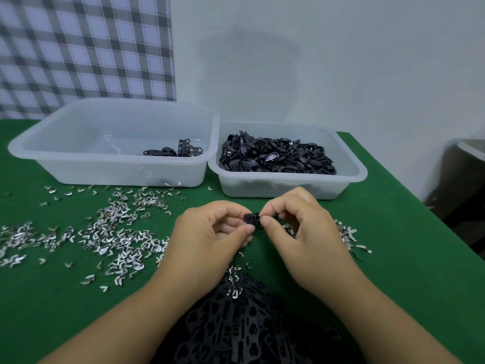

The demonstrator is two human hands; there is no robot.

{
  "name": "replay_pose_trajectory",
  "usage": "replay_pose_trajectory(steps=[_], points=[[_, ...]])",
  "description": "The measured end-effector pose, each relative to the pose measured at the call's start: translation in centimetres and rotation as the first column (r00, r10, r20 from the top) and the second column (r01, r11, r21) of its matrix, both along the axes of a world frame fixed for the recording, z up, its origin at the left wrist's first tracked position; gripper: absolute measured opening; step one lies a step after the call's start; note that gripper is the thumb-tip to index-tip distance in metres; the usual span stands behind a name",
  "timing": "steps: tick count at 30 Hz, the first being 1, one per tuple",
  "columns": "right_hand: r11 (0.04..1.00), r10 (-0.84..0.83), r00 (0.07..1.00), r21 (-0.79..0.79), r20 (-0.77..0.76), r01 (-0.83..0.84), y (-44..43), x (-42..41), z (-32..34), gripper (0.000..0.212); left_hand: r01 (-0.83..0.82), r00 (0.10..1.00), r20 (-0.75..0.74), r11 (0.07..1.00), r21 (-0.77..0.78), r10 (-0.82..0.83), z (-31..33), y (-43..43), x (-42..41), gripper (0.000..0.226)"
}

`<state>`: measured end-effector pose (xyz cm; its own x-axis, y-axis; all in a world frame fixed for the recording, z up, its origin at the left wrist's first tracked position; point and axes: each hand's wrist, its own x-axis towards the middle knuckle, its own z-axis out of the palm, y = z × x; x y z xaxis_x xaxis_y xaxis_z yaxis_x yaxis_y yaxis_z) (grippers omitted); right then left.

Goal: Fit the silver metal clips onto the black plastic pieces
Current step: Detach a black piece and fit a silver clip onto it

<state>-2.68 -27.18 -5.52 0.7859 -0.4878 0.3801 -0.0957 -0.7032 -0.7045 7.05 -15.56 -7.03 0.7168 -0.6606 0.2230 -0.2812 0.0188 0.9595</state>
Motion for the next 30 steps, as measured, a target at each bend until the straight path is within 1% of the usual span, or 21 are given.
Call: replay_pose_trajectory(steps=[2,5,7,9,10,13,15,17,19,21,25,30], points=[[0.999,0.009,1.0,-0.046,0.011,-0.009,0.1,0.1,0.0,0.018,-0.014,1.0,0.028,1.0,-0.009,0.014,0.1,0.1,-0.1,0.025],[0.996,0.025,0.999,-0.086,0.02,-0.023,0.3,0.2,0.0,0.017,-0.022,0.999,0.024,0.999,-0.023,0.023,0.2,0.0,-0.1,0.026],[0.998,0.02,0.998,-0.053,0.052,-0.018,-0.1,0.2,0.1,0.015,-0.041,0.999,0.002,0.999,-0.026,0.041,0.2,0.0,-0.2,0.025],[0.999,-0.034,0.994,-0.002,0.103,0.035,-1.1,0.1,0.3,0.017,-0.105,0.994,-0.005,0.994,-0.009,0.105,0.0,-0.1,0.1,0.023],[0.997,-0.072,0.993,0.004,0.096,0.072,-1.7,0.0,0.3,0.019,-0.146,0.989,-0.01,0.989,0.002,0.146,-0.1,-0.1,0.3,0.021],[0.991,-0.132,0.989,-0.044,-0.073,0.129,-2.8,-0.2,-0.1,0.02,-0.225,0.973,-0.044,0.974,0.005,0.225,-0.3,0.0,0.7,0.021],[0.99,-0.115,0.982,-0.094,-0.152,0.102,-2.8,-0.1,-0.6,0.018,-0.234,0.971,-0.045,0.972,0.004,0.234,-0.4,0.0,0.8,0.023],[0.982,-0.102,0.974,-0.176,-0.203,0.067,-2.5,0.3,-0.8,0.014,-0.232,0.972,-0.041,0.973,0.005,0.232,-0.5,-0.1,0.8,0.023],[0.965,-0.108,0.963,-0.258,-0.247,0.042,-2.2,0.6,-0.8,0.011,-0.232,0.972,-0.047,0.973,0.006,0.232,-0.5,-0.1,0.7,0.022],[0.951,-0.135,0.952,-0.304,-0.274,0.047,-2.2,0.8,-1.0,0.011,-0.233,0.971,-0.051,0.972,0.007,0.233,-0.4,-0.1,0.7,0.022],[0.946,-0.203,0.93,-0.306,-0.307,0.105,-2.2,0.9,-0.9,0.004,-0.234,0.971,-0.047,0.972,0.005,0.234,-0.3,-0.1,0.6,0.021],[0.942,-0.222,0.895,-0.321,-0.386,0.095,-2.3,1.0,-1.0,0.01,-0.234,0.971,-0.037,0.972,0.013,0.234,-0.2,-0.1,0.6,0.021]])
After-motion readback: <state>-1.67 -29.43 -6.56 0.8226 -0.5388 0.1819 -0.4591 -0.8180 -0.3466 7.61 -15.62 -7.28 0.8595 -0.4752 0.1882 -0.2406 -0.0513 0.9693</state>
